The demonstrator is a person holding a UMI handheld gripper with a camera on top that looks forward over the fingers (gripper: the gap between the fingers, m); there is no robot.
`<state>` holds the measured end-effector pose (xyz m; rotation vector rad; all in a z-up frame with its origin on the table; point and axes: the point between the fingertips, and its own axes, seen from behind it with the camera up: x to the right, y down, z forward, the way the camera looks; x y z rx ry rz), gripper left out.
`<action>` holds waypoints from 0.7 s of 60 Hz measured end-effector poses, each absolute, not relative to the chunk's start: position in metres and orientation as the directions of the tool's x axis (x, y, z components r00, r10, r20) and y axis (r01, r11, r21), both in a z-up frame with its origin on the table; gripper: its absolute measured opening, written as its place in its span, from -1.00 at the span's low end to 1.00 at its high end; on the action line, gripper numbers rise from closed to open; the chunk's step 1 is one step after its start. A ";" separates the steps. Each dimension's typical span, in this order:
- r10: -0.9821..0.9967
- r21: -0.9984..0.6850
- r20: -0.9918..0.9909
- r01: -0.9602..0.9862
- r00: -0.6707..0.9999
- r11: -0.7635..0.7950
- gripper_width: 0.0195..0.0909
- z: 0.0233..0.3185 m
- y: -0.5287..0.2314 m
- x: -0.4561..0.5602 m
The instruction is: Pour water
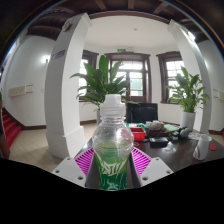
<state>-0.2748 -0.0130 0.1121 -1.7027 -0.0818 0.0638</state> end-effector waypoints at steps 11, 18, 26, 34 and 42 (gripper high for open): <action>0.112 -0.995 -0.034 -0.024 0.993 -0.093 -0.53 0.112 -0.016 -0.278; 0.111 -0.994 -0.048 -0.037 0.993 -0.100 -0.53 0.112 -0.015 -0.277; 0.115 -0.992 -0.063 -0.049 0.991 -0.120 -0.54 0.111 -0.015 -0.277; 0.141 -0.956 -0.268 -0.245 0.953 -0.164 -0.53 0.125 -0.013 -0.268; 0.099 -0.846 -0.524 -0.504 0.846 -0.174 -0.53 0.153 -0.002 -0.222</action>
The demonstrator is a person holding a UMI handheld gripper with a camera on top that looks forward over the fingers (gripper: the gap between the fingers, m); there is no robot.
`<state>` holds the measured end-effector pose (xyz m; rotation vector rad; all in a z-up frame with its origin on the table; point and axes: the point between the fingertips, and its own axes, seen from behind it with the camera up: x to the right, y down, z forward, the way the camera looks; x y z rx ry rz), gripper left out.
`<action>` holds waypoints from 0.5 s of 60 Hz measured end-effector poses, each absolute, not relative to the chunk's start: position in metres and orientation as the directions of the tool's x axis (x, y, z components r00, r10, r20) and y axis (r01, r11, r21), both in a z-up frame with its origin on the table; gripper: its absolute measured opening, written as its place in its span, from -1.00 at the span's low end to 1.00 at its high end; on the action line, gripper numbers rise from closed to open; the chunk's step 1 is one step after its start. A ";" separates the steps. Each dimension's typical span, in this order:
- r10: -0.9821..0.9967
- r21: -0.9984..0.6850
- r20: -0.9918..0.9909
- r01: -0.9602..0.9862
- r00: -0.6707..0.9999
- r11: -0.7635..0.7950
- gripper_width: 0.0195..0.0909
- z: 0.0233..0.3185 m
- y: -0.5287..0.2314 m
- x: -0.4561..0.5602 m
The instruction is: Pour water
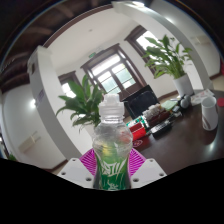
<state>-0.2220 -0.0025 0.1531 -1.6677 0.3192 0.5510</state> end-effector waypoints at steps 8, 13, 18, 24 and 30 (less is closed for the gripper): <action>0.043 -0.645 -0.762 -0.750 0.646 -0.145 -0.54 0.175 0.011 -0.162; 0.026 -0.494 -0.869 -0.862 0.495 -0.110 -0.54 0.191 0.019 -0.122; 0.037 -0.296 -0.955 -0.953 0.294 -0.060 -0.54 0.206 0.023 -0.079; 0.081 0.001 -0.997 -1.000 -0.001 0.003 -0.53 0.222 0.026 -0.029; 0.124 0.245 -0.964 -0.968 -0.236 0.063 -0.54 0.228 0.022 0.008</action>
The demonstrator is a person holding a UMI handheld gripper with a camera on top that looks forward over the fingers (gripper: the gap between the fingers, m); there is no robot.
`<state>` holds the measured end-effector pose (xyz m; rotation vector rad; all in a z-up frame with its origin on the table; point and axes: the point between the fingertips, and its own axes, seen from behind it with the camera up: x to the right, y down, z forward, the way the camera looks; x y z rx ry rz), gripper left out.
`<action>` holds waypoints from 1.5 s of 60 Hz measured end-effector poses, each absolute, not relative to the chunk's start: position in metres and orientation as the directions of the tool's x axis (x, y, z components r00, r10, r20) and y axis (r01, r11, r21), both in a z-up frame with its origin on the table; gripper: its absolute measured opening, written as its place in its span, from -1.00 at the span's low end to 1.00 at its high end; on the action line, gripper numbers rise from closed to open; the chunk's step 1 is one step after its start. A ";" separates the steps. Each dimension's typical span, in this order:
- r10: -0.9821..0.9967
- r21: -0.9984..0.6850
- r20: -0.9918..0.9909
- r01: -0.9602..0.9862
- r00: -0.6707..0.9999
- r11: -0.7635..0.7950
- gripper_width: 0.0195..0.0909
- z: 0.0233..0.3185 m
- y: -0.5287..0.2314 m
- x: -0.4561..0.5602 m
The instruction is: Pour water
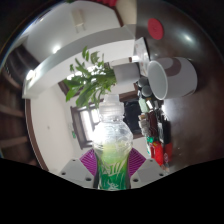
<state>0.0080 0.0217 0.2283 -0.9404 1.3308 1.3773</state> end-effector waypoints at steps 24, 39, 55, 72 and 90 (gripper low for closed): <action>0.151 0.605 -0.794 -0.790 -0.589 0.099 -0.54 0.176 0.023 0.058; 0.110 0.550 -0.834 -0.833 -0.541 0.068 -0.54 0.182 0.039 0.042; 0.074 -0.263 -0.963 -0.964 0.260 -0.025 -0.52 0.254 0.059 0.006; -0.145 -0.955 -0.297 -0.295 0.944 0.033 -0.50 0.331 0.053 0.100; -0.459 -0.992 0.038 -0.022 0.888 -0.125 -0.50 0.268 0.035 0.266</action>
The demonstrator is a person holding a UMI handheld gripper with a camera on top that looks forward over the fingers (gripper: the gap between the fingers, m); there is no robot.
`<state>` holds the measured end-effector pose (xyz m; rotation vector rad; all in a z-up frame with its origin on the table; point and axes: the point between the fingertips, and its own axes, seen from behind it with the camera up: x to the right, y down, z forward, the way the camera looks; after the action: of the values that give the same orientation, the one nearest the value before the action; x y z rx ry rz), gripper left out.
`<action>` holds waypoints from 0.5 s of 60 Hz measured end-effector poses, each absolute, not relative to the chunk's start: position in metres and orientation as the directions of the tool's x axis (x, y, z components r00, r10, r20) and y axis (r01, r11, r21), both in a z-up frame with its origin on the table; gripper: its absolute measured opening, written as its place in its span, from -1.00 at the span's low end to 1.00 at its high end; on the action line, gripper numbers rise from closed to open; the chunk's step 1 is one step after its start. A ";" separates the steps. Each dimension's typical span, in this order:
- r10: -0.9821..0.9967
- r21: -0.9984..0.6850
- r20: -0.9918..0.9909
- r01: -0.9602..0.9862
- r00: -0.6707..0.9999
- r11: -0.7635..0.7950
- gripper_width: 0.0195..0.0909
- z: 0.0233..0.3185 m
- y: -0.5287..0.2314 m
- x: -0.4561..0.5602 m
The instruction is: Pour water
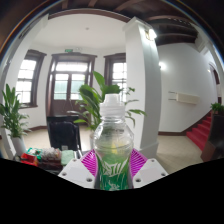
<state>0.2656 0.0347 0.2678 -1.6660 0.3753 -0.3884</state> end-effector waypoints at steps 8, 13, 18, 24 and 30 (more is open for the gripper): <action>-0.521 -0.979 0.047 -0.065 0.852 -0.194 -0.50 0.207 0.021 0.309; -0.547 -0.974 0.043 -0.086 0.836 -0.207 -0.49 0.177 0.012 0.329; -0.545 -0.972 0.046 -0.088 0.837 -0.217 -0.49 0.148 0.014 0.336; -0.540 -0.966 0.083 -0.065 0.837 -0.249 -0.44 0.121 0.011 0.339; -0.536 -0.974 0.083 -0.044 0.840 -0.221 -0.42 0.112 0.011 0.343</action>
<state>0.3434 0.0112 0.1122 -1.7509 0.4473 -0.4806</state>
